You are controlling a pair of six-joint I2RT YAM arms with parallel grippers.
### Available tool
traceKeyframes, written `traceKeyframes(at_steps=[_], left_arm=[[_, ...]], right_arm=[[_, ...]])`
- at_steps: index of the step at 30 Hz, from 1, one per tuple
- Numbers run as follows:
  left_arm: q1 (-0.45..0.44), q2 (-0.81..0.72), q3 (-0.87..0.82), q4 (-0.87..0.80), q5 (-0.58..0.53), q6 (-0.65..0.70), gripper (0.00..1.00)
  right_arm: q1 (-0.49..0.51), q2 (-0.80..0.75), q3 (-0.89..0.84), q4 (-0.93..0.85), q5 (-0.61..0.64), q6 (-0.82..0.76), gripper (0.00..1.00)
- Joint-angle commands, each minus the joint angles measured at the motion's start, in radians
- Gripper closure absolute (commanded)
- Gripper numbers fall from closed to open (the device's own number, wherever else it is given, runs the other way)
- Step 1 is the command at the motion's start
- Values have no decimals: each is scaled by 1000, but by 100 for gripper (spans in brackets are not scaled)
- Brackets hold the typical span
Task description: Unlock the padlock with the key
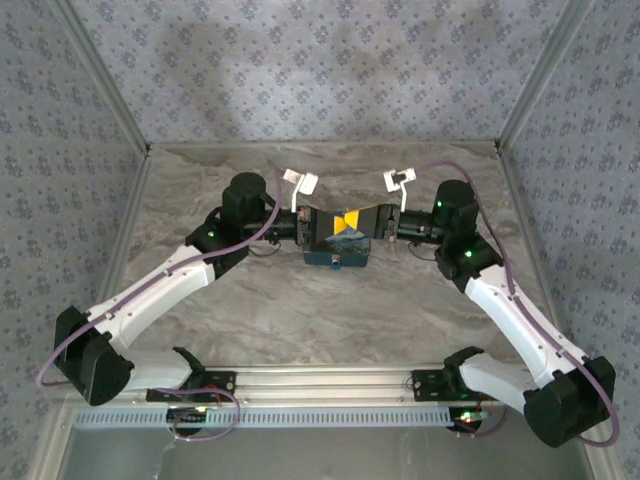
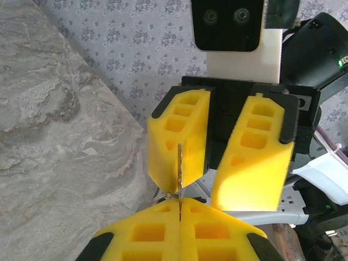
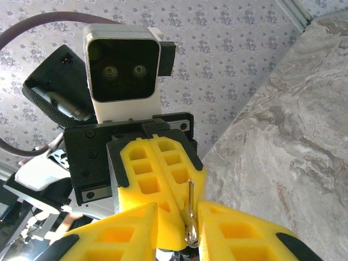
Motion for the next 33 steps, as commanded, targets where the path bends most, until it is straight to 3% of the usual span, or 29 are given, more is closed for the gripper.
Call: traceKeyframes(at_steps=[1, 11, 15, 19, 22, 25, 33], left_arm=[[-7, -23, 6, 44, -3, -4, 100], [-5, -27, 1, 47, -13, -8, 100], [0, -32, 3, 30, -30, -5, 100], [24, -53, -1, -24, -89, -11, 74], [48, -80, 1, -94, -175, -16, 60], [51, -90, 20, -153, -238, -23, 61], [21, -64, 115, -258, -348, -80, 57]], right_arm=[[12, 2, 6, 38, -5, 0, 77], [14, -10, -5, 39, -9, -5, 95], [15, -17, 17, -62, 23, -83, 99], [17, -26, 80, -275, 112, -258, 100], [44, -32, 153, -473, 277, -436, 100], [111, -42, 188, -559, 514, -549, 100], [379, -79, 137, -473, 1141, -780, 100]])
